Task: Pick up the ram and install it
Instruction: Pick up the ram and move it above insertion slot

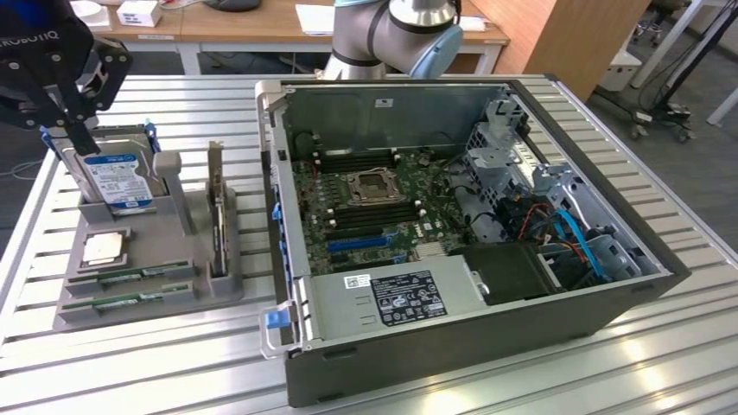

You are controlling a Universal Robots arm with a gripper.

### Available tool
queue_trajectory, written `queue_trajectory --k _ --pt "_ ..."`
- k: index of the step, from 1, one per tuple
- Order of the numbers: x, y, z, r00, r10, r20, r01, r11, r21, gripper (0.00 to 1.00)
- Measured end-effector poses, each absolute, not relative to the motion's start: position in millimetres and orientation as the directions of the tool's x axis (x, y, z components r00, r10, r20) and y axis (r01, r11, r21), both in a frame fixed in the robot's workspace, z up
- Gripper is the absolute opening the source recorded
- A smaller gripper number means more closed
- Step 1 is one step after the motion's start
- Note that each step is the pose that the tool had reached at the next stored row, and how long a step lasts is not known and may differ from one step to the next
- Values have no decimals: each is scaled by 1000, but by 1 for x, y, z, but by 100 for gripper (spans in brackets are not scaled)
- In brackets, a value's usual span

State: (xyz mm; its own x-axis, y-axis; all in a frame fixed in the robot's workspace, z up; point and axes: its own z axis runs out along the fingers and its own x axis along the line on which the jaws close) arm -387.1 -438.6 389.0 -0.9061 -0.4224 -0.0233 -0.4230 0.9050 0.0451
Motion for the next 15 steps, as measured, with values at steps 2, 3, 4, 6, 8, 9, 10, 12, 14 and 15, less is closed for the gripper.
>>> queue_trajectory --k 2,3,4,6,8,9,10,12,14,15 --pt "-387 -439 389 -892 -452 -23 -453 891 45 10" --pt "-387 -439 389 -885 -466 -23 -466 883 45 10" --pt "-387 -439 389 -877 -480 -23 -480 876 45 10" --pt "-387 -439 389 -861 -508 -23 -508 860 45 10" --pt "-387 -439 389 -843 -537 -23 -537 842 45 10" --pt "-387 -439 388 -834 -551 -23 -551 833 45 10" --pt "-387 -439 388 -825 -565 -23 -565 824 45 10" --pt "-387 -439 388 -806 -592 -23 -592 804 45 10" --pt "-387 -439 388 -784 -620 -23 -621 783 45 10" --pt "-387 -439 388 -773 -634 -23 -634 772 45 10"
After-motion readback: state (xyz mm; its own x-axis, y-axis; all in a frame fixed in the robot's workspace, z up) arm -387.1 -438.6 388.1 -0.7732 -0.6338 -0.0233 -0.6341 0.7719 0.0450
